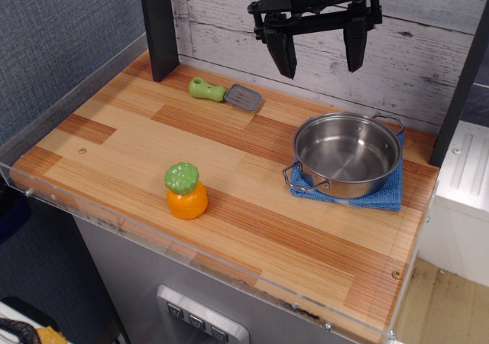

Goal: Move saucepan to the bottom left corner

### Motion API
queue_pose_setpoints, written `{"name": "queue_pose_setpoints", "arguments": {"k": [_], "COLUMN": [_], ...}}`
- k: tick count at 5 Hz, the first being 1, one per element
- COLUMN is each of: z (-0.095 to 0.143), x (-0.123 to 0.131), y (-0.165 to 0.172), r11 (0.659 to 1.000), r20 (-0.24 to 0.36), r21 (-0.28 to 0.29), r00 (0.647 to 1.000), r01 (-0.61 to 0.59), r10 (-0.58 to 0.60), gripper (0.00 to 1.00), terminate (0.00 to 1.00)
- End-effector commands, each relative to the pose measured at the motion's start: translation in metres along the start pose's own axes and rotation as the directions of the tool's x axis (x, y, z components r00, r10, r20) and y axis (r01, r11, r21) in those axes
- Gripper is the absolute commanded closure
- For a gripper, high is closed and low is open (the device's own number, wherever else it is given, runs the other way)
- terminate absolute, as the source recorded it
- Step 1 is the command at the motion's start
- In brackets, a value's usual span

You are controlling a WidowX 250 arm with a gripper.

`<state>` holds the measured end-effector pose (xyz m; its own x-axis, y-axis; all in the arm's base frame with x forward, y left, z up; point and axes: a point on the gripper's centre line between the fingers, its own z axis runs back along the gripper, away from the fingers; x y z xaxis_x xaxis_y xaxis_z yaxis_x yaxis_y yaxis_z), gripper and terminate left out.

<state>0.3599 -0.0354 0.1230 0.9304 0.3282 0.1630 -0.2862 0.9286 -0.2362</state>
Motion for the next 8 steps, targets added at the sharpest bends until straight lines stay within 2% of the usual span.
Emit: {"name": "queue_pose_setpoints", "arguments": {"k": [1,3,4,5,8], "z": [0.0,-0.017,-0.022,-0.032,-0.07], "x": [0.0,-0.009,-0.011,-0.014,-0.017], "y": [0.0,0.014,0.015,0.016,0.025], "r11": [1.0,0.997,0.996,0.996,0.997], "r20": [0.0,-0.022,-0.026,0.017,-0.036], "r21": [0.0,0.058,0.058,0.058,0.04], "r00": [1.0,0.998,0.997,0.998,0.997], "r01": [0.0,0.053,0.07,0.067,0.063], "r10": [0.0,-0.052,-0.068,-0.068,-0.061], "gripper": [0.0,0.0,0.0,0.0,0.0], "terminate": [0.0,0.0,0.0,0.0,0.0]}}
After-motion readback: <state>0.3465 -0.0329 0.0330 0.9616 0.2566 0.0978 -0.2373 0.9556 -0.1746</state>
